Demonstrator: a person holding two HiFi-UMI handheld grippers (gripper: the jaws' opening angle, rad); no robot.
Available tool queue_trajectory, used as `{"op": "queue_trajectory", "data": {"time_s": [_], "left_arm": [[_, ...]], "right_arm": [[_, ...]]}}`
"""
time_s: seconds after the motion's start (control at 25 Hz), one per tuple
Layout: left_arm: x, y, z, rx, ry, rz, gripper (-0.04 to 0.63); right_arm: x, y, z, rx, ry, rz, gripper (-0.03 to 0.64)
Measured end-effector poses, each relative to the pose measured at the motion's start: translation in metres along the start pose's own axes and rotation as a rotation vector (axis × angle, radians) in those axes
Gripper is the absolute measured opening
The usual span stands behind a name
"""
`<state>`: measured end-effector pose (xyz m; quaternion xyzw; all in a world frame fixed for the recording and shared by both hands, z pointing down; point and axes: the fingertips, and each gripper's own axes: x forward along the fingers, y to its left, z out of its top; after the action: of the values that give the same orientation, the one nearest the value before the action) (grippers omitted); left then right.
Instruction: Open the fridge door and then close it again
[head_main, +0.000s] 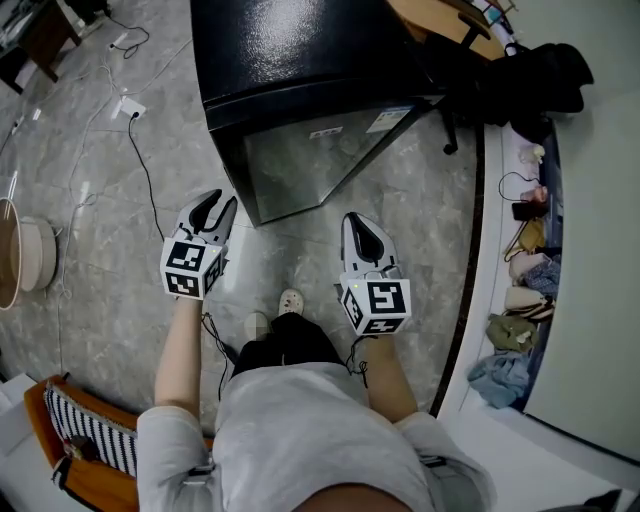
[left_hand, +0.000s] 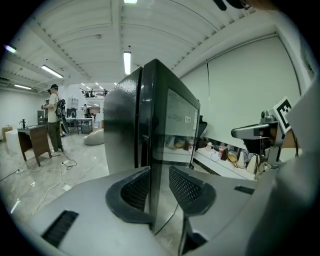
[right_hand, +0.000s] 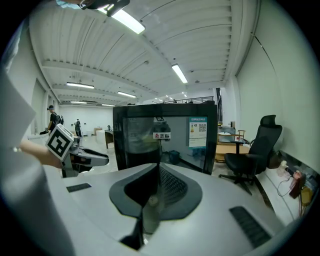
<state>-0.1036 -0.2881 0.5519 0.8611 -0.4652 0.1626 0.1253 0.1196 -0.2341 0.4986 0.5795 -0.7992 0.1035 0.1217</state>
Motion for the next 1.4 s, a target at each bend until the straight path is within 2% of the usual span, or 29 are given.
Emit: {"op": "queue_trajectory", "data": {"time_s": [0.44, 0.68, 0.88, 1.12, 1.4], "left_arm": [[0.046, 0.008, 0.0, 0.052, 0.067, -0.067, 0.143], [0.049, 0.005, 0.003, 0.027, 0.085, -0.095, 0.126], [0.051, 0.015, 0.0, 0.016, 0.069, -0.078, 0.103], [0.048, 0.008, 0.002, 0.009, 0.114, -0.09, 0.089], [0.046, 0.009, 0.001, -0.001, 0.114, -0.033, 0.086]], "right_arm": [[0.006, -0.014, -0.001, -0.005, 0.013, -0.011, 0.025], [0.008, -0.017, 0.001, -0.008, 0.014, -0.011, 0.025], [0.008, -0.014, 0.001, -0.014, 0.015, 0.0, 0.025], [0.007, -0.008, 0.003, -0.022, 0.007, 0.012, 0.025], [-0.003, -0.013, 0.008, -0.017, -0.007, -0.008, 0.025]]}}
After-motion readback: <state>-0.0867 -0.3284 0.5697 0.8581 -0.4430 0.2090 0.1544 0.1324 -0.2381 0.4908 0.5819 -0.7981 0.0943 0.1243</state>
